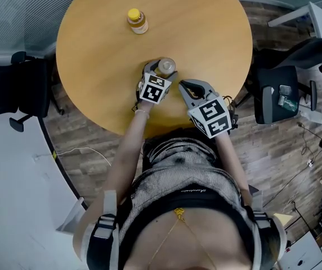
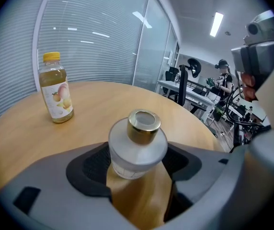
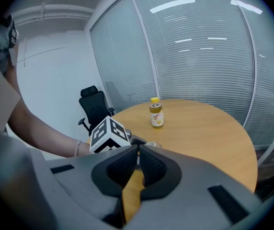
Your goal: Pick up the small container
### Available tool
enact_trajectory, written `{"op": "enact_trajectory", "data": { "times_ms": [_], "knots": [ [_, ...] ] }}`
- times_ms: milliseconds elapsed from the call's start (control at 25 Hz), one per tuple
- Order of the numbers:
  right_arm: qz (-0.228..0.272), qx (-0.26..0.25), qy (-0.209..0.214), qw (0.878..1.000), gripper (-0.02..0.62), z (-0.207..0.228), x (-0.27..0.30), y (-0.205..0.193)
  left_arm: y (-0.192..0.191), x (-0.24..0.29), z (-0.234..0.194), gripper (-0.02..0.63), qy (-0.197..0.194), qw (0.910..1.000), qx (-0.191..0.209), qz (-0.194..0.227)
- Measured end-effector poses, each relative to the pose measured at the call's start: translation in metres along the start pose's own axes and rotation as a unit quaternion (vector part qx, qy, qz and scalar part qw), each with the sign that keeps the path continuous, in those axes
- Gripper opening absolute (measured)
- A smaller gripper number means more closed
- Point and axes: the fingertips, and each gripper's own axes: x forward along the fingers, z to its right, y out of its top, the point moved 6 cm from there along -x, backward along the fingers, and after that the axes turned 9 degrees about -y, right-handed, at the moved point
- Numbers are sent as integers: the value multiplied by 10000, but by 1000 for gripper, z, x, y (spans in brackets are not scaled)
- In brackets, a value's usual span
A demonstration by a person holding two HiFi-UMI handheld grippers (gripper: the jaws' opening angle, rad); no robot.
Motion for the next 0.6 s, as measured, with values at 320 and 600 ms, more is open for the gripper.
{"op": "enact_trajectory", "data": {
  "times_ms": [320,600],
  "knots": [
    [99,-34,34,9999,28,0,-2,0,-2,2,1,337,44,9999,-53,124],
    [200,-31,120,9997,28,-4,-6,-2,-2,1,4,337,133,9997,-152,130]
  ]
}}
